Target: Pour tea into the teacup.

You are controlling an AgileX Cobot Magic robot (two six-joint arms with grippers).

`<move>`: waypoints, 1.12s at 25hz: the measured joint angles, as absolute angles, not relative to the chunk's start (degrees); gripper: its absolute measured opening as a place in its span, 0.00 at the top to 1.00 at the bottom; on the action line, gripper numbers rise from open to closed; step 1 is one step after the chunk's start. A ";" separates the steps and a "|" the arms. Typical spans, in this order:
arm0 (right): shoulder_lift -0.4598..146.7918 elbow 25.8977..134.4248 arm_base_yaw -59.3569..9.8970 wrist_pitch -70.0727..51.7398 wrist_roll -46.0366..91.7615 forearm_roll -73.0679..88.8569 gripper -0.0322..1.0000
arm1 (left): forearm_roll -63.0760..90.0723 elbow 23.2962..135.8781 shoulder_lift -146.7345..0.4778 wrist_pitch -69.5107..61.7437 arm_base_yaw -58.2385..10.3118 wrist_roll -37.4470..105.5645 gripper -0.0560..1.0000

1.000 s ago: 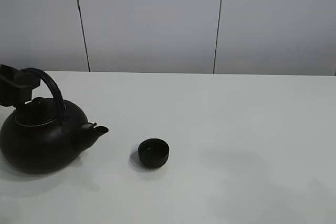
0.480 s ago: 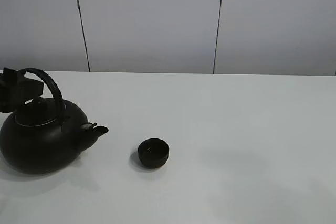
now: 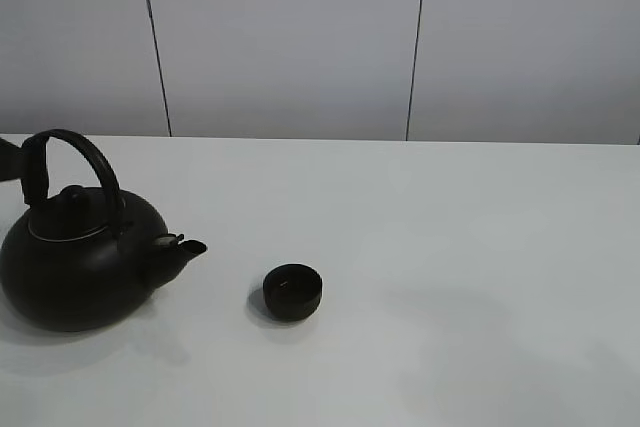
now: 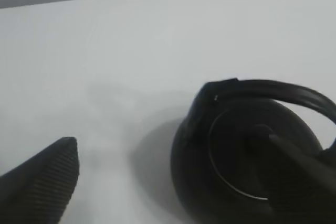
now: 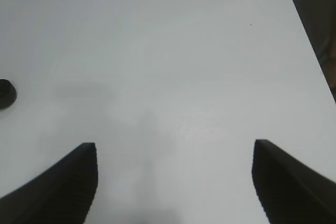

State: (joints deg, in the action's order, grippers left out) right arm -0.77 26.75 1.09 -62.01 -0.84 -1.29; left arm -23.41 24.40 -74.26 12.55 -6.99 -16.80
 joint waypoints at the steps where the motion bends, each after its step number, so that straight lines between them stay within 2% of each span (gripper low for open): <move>1: -0.77 26.75 1.09 -62.01 -0.84 -1.29 0.43 | -23.41 25.61 -71.56 9.16 -6.99 -16.80 0.32; 4: -0.77 26.75 1.09 -62.01 -0.84 -1.29 0.43 | -22.89 31.78 -65.79 -4.66 -6.58 -16.91 0.30; 7: -0.77 26.75 1.09 -62.01 -0.84 -1.29 0.43 | -19.92 38.78 -63.20 -15.19 -2.52 -16.24 0.29; 13: -0.77 26.75 1.09 -62.01 -0.84 -1.29 0.43 | -12.11 44.80 -58.68 -24.12 14.42 -9.20 0.29; 15: -0.77 26.75 1.09 -62.01 -0.84 -1.29 0.43 | -9.52 44.82 -55.61 -27.04 17.52 -7.98 0.29; 18: -0.77 26.75 1.09 -61.93 -0.84 -1.29 0.43 | -6.10 44.82 -48.80 -31.82 17.81 -6.54 0.29; 23: -0.77 26.75 1.09 -61.98 -0.84 -1.29 0.43 | -4.33 44.88 -30.60 -41.20 14.49 -2.85 0.29; 28: -0.77 26.75 1.09 -61.98 -0.84 -1.29 0.43 | 0.00 44.70 -13.42 -57.41 11.73 -1.31 0.29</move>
